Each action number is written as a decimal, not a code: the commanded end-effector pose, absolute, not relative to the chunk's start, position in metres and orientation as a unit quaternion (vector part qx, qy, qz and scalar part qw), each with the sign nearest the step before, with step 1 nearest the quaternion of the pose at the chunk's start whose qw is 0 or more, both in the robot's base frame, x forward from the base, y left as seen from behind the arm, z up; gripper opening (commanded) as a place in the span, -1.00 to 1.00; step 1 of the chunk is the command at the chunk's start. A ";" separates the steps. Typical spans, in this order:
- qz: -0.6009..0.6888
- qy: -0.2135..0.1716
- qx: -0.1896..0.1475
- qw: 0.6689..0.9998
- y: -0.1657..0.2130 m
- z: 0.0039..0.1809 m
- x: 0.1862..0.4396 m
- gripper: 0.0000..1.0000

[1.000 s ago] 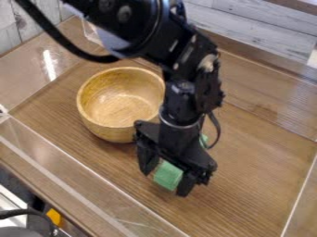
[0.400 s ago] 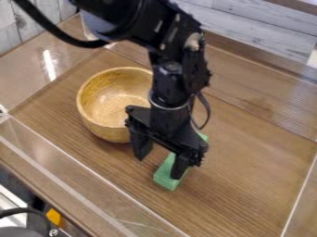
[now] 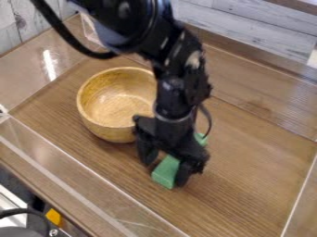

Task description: Put the green block in the brown bowl

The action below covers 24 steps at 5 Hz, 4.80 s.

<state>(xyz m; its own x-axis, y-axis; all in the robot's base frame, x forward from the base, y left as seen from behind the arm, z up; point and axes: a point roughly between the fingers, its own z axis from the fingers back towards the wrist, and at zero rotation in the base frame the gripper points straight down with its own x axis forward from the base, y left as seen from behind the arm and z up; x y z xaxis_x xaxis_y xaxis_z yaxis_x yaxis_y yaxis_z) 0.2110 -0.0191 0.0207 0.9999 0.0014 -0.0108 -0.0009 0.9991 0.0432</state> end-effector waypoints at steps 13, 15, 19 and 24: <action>0.020 -0.064 0.020 0.998 0.060 0.087 0.229 -1.00; 0.065 -0.067 0.024 0.995 0.050 0.074 0.244 -1.00; 0.100 -0.068 0.015 0.993 0.065 0.065 0.245 1.00; 0.111 -0.060 0.003 0.992 0.071 0.055 0.244 1.00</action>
